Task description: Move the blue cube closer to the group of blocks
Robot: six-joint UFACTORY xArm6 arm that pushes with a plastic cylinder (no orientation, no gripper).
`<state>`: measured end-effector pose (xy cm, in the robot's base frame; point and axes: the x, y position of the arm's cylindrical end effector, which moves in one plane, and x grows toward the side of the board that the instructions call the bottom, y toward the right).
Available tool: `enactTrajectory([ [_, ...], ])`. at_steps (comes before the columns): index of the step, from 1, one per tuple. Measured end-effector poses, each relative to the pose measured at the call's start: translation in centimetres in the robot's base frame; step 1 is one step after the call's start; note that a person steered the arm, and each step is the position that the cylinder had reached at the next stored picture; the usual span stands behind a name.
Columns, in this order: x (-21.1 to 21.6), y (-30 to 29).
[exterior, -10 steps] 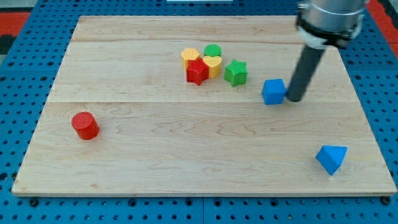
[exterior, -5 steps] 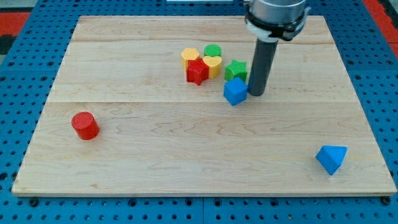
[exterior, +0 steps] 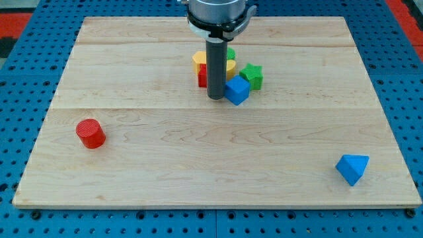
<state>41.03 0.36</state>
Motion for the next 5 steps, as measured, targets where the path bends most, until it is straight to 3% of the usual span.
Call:
enactTrajectory([
  [1,4.1,0.1],
  [2,5.8,5.6],
  [5,1.7,5.0],
])
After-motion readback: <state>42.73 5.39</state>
